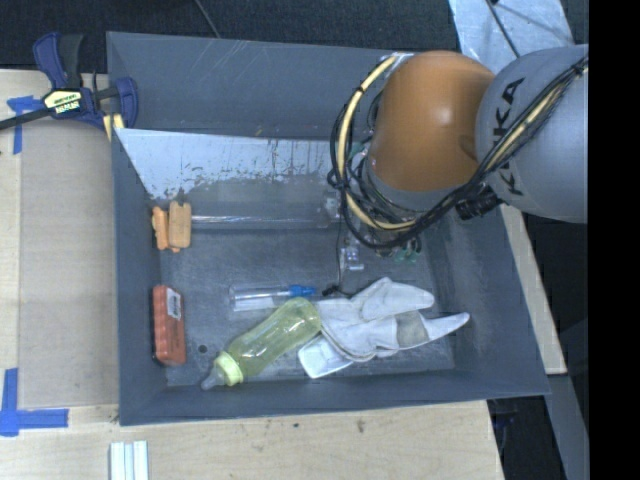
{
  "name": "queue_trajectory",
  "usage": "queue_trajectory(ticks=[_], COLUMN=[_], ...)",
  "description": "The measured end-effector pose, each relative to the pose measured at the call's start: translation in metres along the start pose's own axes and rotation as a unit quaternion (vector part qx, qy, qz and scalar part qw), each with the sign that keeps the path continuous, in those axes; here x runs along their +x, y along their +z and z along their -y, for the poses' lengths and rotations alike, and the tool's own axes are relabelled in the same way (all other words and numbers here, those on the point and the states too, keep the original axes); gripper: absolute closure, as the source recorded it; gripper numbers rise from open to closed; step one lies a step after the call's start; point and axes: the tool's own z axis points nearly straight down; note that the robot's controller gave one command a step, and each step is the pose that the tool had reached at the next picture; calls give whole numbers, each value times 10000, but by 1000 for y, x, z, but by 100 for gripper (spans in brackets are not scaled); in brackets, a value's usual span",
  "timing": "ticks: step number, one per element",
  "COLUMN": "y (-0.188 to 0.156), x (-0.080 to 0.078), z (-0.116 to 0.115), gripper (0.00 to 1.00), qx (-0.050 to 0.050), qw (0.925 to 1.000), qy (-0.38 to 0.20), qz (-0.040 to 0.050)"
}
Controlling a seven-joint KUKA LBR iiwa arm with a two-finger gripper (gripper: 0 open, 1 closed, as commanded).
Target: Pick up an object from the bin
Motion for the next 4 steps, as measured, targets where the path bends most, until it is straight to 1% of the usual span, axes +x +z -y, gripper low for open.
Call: queue_trajectory(ticks=[1,2,3,4], y=[-5,81,68,71], x=[-2,7,42,28], z=[0,54,117,100], gripper=[0,0,0,0], qx=[-1,3,1,15], qw=[10000,9999,9925,9961], qy=[8,-97,-1223,-877], qz=[43,61,13,51])
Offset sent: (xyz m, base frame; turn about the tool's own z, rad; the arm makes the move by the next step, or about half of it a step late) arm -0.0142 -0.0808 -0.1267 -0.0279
